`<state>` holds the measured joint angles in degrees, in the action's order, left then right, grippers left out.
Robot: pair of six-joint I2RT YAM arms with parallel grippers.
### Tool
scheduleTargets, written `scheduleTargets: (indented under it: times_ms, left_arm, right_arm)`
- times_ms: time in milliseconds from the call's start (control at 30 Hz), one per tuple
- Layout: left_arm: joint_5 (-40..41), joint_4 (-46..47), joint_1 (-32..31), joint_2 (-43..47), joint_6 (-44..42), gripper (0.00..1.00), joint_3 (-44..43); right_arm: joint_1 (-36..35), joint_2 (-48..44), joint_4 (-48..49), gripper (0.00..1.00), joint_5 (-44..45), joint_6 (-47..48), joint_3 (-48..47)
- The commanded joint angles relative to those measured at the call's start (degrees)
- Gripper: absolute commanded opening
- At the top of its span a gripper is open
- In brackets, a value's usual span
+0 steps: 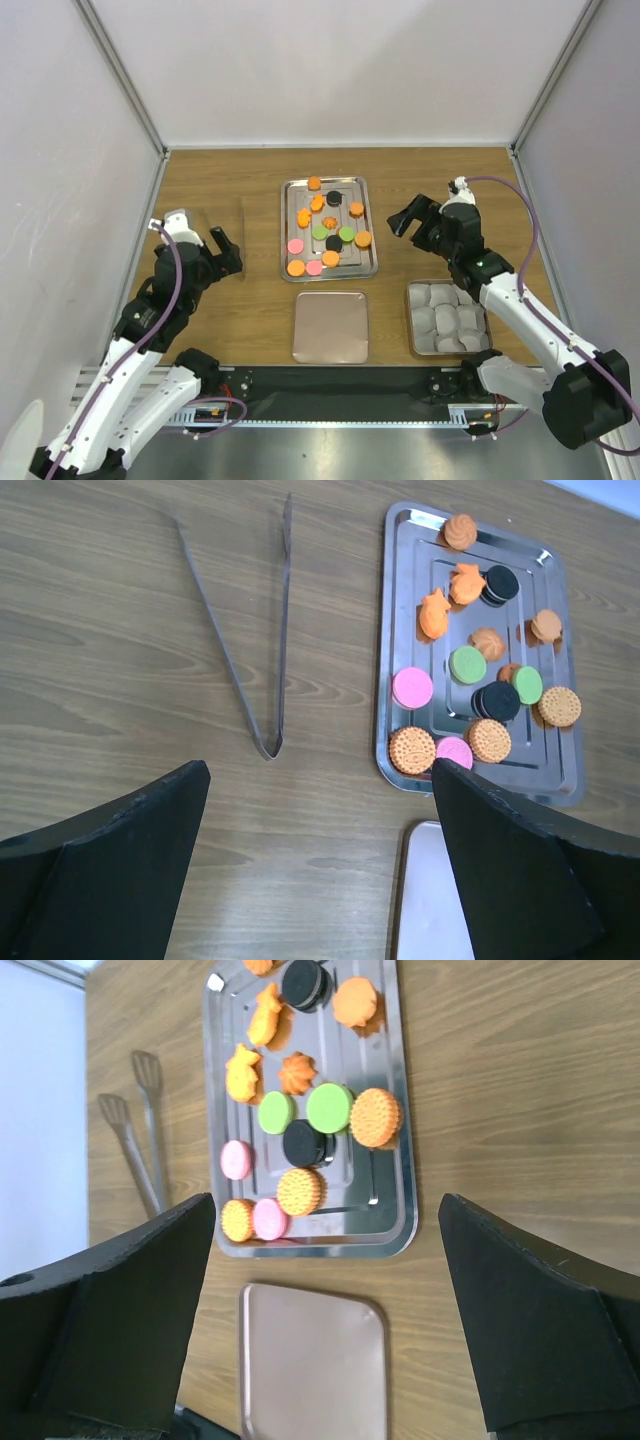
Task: Pack the cookies
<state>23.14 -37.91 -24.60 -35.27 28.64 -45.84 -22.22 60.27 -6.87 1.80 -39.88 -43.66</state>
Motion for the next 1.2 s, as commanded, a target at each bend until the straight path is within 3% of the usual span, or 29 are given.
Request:
scheduleTargets:
  times_ms: [0, 367, 500, 800, 1167]
  left_arm:
    - [2.9, -0.4, 0.4, 1.1, 2.0, 1.0, 0.8]
    - [7.4, -1.2, 0.4, -3.3, 4.2, 1.0, 0.1]
    - [7.4, -0.3, 4.4, -12.3, 3.5, 1.0, -1.4]
    - [-6.3, 7.8, 16.7, -32.8, -2.3, 1.0, -6.7]
    - [-6.5, 10.5, 17.4, -53.1, -7.6, 1.0, -17.9]
  right_arm:
    - [0.2, 1.2, 3.1, 1.0, 0.6, 3.4, -1.9]
    - [-0.2, 0.4, 2.0, 1.0, -3.3, 9.2, -1.5]
    - [-0.2, 0.6, 2.0, 1.0, -5.7, 10.7, -1.6]
    - [-0.2, 1.2, 2.4, 1.0, -8.5, 10.8, -1.3]
    - [-0.2, 2.5, 2.9, 1.0, -10.2, 10.5, -1.2]
